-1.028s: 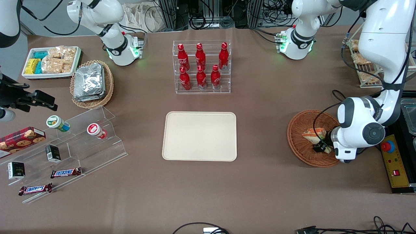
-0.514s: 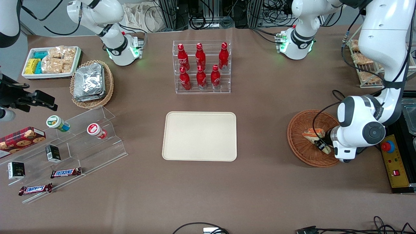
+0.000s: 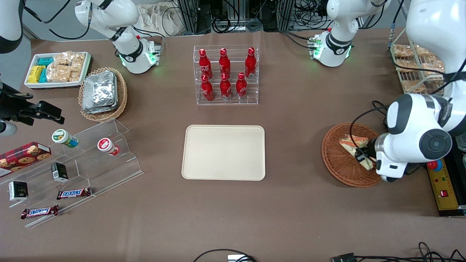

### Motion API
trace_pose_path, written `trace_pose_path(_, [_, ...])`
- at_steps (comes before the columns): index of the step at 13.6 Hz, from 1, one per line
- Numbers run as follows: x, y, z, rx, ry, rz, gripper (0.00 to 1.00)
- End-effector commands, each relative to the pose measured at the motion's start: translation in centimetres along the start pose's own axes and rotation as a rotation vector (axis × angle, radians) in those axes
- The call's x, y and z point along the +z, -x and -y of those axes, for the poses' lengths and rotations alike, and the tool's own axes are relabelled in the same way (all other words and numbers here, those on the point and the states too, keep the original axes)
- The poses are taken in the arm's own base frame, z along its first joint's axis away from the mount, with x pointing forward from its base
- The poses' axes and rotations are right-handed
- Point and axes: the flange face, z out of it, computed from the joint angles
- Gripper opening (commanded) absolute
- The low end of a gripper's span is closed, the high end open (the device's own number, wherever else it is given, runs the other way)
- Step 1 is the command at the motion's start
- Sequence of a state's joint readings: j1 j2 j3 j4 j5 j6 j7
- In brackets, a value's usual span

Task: Place sandwich from basket to tray
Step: 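Lift the sandwich with the left gripper and carry it over the cream tray, then lower the sandwich onto the tray and open the left gripper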

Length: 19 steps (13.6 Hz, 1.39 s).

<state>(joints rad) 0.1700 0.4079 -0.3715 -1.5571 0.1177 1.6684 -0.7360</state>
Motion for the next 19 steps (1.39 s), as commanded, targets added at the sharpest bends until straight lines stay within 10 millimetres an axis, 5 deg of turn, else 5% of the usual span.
trace_pose_path(1, [-7.0,3.9,-2.6,0.094,0.023,-0.028,0.0])
trace_pose_path(5, [-7.6,10.2,-9.1,0.294,0.051,-0.034,0.0])
trace_pose_path(8, [-3.0,14.8,-16.3,0.43,0.046,-0.002,0.0])
trace_pose_path(11, [3.8,19.3,-23.7,0.545,0.077,0.015,0.0])
trace_pose_path(13, [8.5,20.3,-27.1,0.579,0.125,0.014,0.0])
trace_pose_path(15, [12.7,18.9,-28.3,0.6,0.113,-0.026,0.0])
trace_pose_path(19, [16.5,18.0,-29.4,0.643,0.103,-0.09,0.0])
